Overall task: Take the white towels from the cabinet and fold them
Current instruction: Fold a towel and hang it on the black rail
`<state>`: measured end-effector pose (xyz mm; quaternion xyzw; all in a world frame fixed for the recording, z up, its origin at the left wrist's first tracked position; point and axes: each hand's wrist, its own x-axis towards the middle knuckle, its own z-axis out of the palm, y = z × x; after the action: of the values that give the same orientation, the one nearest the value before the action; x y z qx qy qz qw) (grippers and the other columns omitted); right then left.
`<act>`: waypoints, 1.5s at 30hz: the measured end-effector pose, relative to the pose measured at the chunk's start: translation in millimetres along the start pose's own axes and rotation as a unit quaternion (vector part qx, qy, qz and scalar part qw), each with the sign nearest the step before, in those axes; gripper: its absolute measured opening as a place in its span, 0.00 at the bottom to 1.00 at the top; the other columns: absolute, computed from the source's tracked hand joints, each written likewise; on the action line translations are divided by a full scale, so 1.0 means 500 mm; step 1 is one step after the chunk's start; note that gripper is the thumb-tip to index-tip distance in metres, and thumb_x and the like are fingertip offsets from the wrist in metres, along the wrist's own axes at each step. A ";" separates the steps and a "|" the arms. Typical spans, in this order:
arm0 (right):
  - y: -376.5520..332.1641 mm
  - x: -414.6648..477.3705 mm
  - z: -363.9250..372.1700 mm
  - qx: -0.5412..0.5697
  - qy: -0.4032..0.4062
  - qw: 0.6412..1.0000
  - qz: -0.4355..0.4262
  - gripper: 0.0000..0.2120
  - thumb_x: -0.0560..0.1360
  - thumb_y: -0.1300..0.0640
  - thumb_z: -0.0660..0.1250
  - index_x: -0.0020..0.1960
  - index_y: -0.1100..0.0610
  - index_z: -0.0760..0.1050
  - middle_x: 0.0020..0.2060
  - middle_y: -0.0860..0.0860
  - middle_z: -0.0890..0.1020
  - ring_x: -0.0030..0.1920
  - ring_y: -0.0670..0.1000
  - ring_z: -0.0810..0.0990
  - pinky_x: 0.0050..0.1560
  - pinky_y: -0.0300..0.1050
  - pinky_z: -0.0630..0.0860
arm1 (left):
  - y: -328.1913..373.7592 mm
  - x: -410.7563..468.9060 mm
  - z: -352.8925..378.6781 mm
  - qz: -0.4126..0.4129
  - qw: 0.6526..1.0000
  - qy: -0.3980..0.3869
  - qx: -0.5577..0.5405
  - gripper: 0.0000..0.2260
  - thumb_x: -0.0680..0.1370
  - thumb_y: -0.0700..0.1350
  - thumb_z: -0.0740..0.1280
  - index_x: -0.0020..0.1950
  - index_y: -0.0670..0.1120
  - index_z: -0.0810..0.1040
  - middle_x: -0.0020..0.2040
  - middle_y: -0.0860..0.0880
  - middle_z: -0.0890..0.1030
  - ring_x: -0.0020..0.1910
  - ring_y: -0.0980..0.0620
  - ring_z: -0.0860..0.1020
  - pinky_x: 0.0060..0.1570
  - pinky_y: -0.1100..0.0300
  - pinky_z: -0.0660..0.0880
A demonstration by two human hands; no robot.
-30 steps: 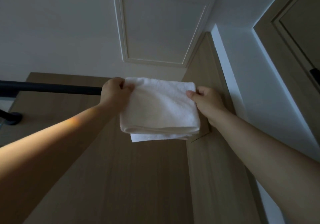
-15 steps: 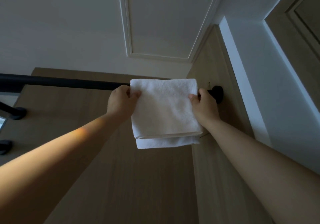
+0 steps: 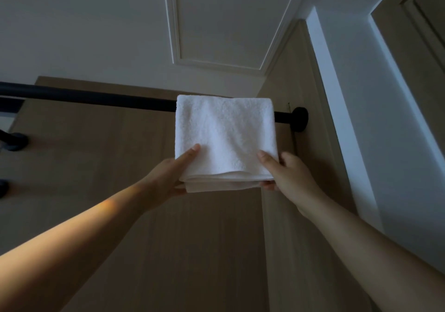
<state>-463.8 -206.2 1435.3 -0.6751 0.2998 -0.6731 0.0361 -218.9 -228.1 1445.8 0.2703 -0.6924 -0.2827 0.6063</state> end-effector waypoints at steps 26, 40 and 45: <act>0.078 -0.013 0.027 -0.084 0.043 0.995 -0.041 0.20 0.80 0.45 0.62 0.35 0.56 0.69 0.27 0.48 0.71 0.25 0.40 0.69 0.28 0.35 0.63 | -0.005 -0.050 -0.016 0.067 0.996 0.039 0.039 0.22 0.66 0.55 0.75 0.44 0.36 0.83 0.44 0.41 0.85 0.46 0.45 0.84 0.48 0.55 0.82; 0.079 -0.032 0.025 0.195 -0.039 0.979 0.036 0.12 0.79 0.48 0.63 0.56 0.52 0.79 0.52 0.50 0.85 0.54 0.49 0.84 0.54 0.42 0.78 | -0.019 -0.052 -0.009 0.088 0.985 0.117 0.087 0.14 0.71 0.53 0.74 0.39 0.42 0.83 0.33 0.51 0.84 0.33 0.57 0.82 0.36 0.64 0.80; 0.066 -0.026 0.009 0.153 -0.032 0.988 -0.003 0.08 0.78 0.50 0.66 0.47 0.50 0.83 0.45 0.49 0.86 0.50 0.51 0.84 0.56 0.48 0.80 | -0.018 -0.053 -0.006 0.079 0.987 0.120 0.066 0.13 0.72 0.52 0.74 0.38 0.41 0.83 0.33 0.51 0.84 0.34 0.56 0.83 0.35 0.66 0.79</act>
<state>-470.4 -228.7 1408.2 -0.6837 0.1900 -0.6892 0.1466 -212.3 -215.8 1421.4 0.2859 -0.6512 -0.1529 0.6862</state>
